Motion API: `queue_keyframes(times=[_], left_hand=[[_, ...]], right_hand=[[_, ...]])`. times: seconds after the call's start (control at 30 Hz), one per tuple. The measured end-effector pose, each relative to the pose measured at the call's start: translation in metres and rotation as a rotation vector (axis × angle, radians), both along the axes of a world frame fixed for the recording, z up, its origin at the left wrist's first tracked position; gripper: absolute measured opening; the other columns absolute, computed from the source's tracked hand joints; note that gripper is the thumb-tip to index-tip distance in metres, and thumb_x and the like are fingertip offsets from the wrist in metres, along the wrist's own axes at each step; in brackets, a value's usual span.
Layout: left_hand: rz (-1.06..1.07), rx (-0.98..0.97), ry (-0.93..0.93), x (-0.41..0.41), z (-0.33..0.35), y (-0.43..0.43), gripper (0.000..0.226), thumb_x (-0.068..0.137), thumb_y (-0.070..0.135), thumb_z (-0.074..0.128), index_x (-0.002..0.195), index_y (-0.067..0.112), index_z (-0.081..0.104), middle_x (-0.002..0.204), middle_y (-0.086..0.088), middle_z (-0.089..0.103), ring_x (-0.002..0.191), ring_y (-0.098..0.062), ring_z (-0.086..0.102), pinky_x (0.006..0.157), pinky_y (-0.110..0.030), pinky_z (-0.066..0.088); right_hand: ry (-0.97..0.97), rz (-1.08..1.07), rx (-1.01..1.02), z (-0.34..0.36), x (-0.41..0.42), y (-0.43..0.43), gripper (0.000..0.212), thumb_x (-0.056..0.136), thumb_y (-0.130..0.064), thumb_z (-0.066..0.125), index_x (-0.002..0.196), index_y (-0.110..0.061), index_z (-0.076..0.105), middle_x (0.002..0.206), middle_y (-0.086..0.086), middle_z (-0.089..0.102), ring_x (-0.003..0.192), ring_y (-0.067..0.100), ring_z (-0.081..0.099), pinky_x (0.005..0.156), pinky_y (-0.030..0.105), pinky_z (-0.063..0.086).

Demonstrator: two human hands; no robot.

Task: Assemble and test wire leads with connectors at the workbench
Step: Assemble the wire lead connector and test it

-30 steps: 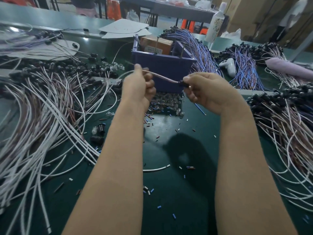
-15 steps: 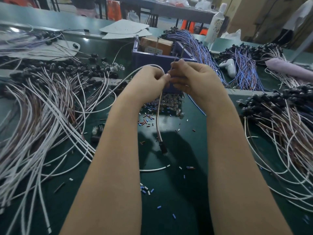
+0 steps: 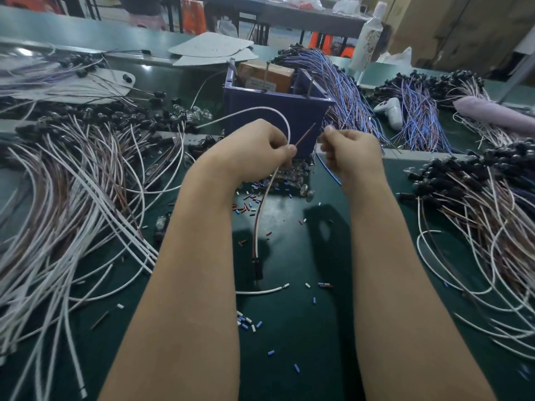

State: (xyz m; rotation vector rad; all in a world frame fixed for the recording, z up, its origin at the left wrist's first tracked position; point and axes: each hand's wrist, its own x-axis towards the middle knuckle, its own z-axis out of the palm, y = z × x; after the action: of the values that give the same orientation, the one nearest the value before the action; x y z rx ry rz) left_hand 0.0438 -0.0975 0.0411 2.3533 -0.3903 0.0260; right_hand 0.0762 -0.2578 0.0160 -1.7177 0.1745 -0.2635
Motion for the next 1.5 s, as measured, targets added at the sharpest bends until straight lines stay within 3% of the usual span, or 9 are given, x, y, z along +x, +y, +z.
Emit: queue_keyframes(times=[0.1,0.2,0.4,0.6,0.73,0.87,1.17,1.33,1.5], left_hand=[[0.047,-0.043,-0.038,0.002,-0.002,-0.004,0.030,0.097,0.028,0.051,0.074,0.017,0.065,0.057,0.005,0.052,0.052,-0.007,0.045,0.052,-0.023,0.036],[0.069,-0.002,-0.045,0.004,-0.005,-0.010,0.027,0.097,0.025,0.051,0.072,0.018,0.059,0.057,0.006,0.047,0.053,-0.007,0.042,0.050,-0.020,0.030],[0.054,0.036,0.034,0.007,-0.012,-0.011,0.021,0.094,0.014,0.047,0.076,0.012,0.057,0.066,-0.002,0.053,0.065,-0.022,0.050,0.064,-0.025,0.036],[0.100,0.029,0.228,0.007,-0.015,0.001,0.032,0.096,0.027,0.049,0.075,0.010,0.064,0.061,-0.001,0.065,0.049,-0.013,0.053,0.049,-0.020,0.044],[0.500,-0.605,0.287,0.017,-0.019,0.010,0.039,0.103,0.034,0.031,0.107,0.001,0.053,0.087,-0.011,0.067,0.049,-0.008,0.053,0.039,-0.018,0.043],[0.487,-1.288,0.247,0.017,-0.020,0.005,0.025,0.105,0.025,0.030,0.091,0.011,0.046,0.079,-0.006,0.063,0.036,-0.001,0.040,0.038,-0.014,0.034],[0.486,-0.658,-0.016,0.019,-0.030,0.008,0.034,0.098,0.013,0.039,0.072,0.022,0.059,0.060,0.003,0.047,0.048,-0.010,0.036,0.047,-0.022,0.029],[0.447,-0.501,0.031,0.017,-0.027,0.007,0.033,0.090,0.013,0.042,0.065,0.023,0.061,0.055,0.002,0.049,0.049,-0.013,0.040,0.050,-0.024,0.033],[0.420,-0.435,0.087,0.017,-0.026,0.008,0.033,0.089,0.011,0.042,0.061,0.019,0.059,0.054,-0.001,0.050,0.048,-0.016,0.039,0.050,-0.024,0.030]], right_hand=[[0.106,0.127,-0.146,-0.001,-0.003,0.007,0.038,0.098,-0.033,0.051,0.071,-0.009,0.063,0.057,-0.001,0.058,0.045,0.006,0.047,0.046,0.018,0.040],[0.146,0.262,0.057,0.013,-0.008,0.019,0.047,0.100,-0.041,0.041,0.080,-0.007,0.067,0.069,0.005,0.070,0.061,0.015,0.064,0.061,0.028,0.057],[0.114,0.496,-0.015,0.017,-0.015,0.023,0.027,0.100,-0.018,0.047,0.085,-0.005,0.065,0.078,0.011,0.065,0.068,0.019,0.059,0.073,0.034,0.057],[0.103,0.449,-0.183,0.009,-0.013,0.022,0.024,0.097,-0.017,0.052,0.079,-0.011,0.066,0.077,0.006,0.066,0.071,0.018,0.061,0.086,0.041,0.053],[0.200,0.592,-0.361,0.009,-0.014,0.007,0.024,0.096,-0.024,0.054,0.078,-0.020,0.071,0.071,-0.003,0.071,0.070,0.009,0.063,0.079,0.030,0.052],[0.284,0.704,-0.656,0.008,-0.018,0.006,0.024,0.096,-0.027,0.053,0.079,-0.022,0.070,0.070,-0.005,0.069,0.072,0.010,0.059,0.065,0.023,0.044],[0.293,0.392,-0.481,0.002,-0.010,0.010,0.026,0.102,-0.024,0.042,0.096,-0.010,0.062,0.067,0.008,0.064,0.037,0.006,0.052,0.039,0.014,0.042],[0.183,0.224,0.001,-0.002,-0.006,0.016,0.018,0.100,-0.004,0.042,0.106,0.009,0.054,0.080,0.023,0.051,0.053,0.021,0.055,0.046,0.018,0.052],[0.103,0.176,0.029,-0.011,-0.006,0.023,0.009,0.096,0.003,0.045,0.096,0.003,0.054,0.069,0.011,0.060,0.041,0.004,0.059,0.049,0.014,0.052]])
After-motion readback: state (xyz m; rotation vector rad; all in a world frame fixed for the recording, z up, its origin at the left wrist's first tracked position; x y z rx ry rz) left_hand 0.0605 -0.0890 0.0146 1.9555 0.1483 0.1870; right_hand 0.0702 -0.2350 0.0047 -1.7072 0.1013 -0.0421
